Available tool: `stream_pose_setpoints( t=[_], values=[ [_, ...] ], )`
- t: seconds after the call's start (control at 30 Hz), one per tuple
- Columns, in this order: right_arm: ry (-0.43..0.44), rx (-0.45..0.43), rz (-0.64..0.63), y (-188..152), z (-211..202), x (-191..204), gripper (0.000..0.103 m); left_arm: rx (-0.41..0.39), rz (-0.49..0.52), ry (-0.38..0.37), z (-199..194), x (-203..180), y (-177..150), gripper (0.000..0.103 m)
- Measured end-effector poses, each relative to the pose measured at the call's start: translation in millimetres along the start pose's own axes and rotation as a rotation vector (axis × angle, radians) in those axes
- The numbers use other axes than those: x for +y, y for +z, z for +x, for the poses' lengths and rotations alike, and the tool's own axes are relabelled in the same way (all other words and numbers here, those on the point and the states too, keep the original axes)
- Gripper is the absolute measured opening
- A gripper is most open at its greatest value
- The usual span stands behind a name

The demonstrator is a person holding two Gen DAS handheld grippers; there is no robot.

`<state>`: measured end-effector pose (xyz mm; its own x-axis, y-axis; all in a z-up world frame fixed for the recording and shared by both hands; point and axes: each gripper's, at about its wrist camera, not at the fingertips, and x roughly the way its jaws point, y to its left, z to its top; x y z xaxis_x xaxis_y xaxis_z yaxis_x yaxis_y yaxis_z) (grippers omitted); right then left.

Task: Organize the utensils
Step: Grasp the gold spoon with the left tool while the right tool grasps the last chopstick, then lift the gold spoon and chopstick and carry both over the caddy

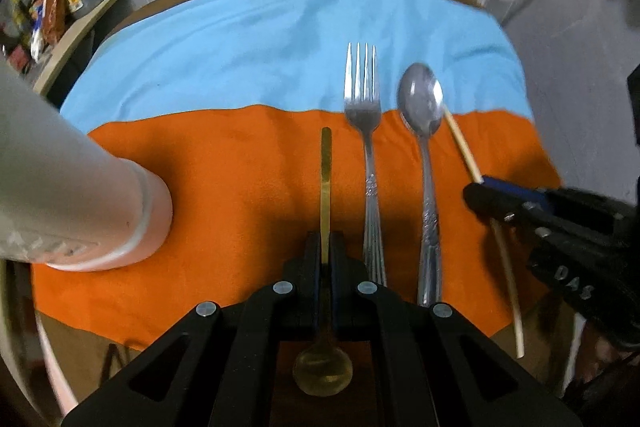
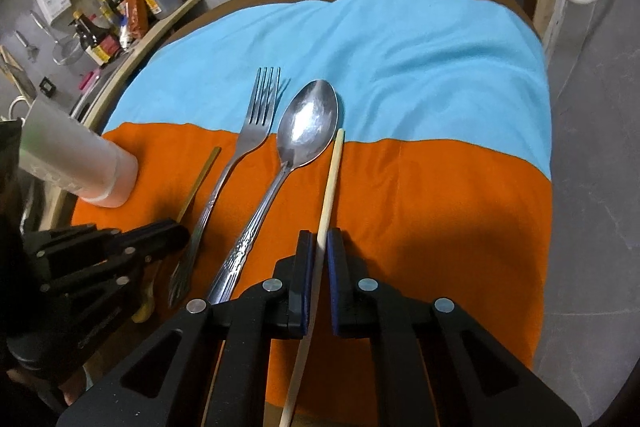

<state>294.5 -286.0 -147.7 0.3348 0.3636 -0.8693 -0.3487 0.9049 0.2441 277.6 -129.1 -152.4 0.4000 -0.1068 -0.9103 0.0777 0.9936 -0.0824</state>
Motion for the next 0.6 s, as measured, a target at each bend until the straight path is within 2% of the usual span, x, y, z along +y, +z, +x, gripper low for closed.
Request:
stream_pose_setpoints(
  t=[0.1, 0.23, 0.4, 0.47, 0.6],
  values=[
    [-0.006, -0.036, 0.009, -5, -3, 3, 0.004, -0.062, -0.024, -0.029, -9, 7, -9, 0.002],
    [0.105, -0.145, 0.127, -19, -19, -12, 0.003, -0.132, -0.031, -0.045, -24, 10, -19, 0.002],
    [0.135, -0.267, 0.148, -37, -43, -14, 0.003, -0.245, -0.025, -0.054, -47, 3, -33, 0.002],
    [0.114, -0.28, 0.126, -40, -47, -9, 0.003, -0.284, -0.013, -0.063, -55, 0, -36, 0.002],
    [0.133, -0.286, 0.143, -48, -51, -4, 0.003, -0.304, -0.002, -0.074, -62, -2, -40, 0.002]
  ],
)
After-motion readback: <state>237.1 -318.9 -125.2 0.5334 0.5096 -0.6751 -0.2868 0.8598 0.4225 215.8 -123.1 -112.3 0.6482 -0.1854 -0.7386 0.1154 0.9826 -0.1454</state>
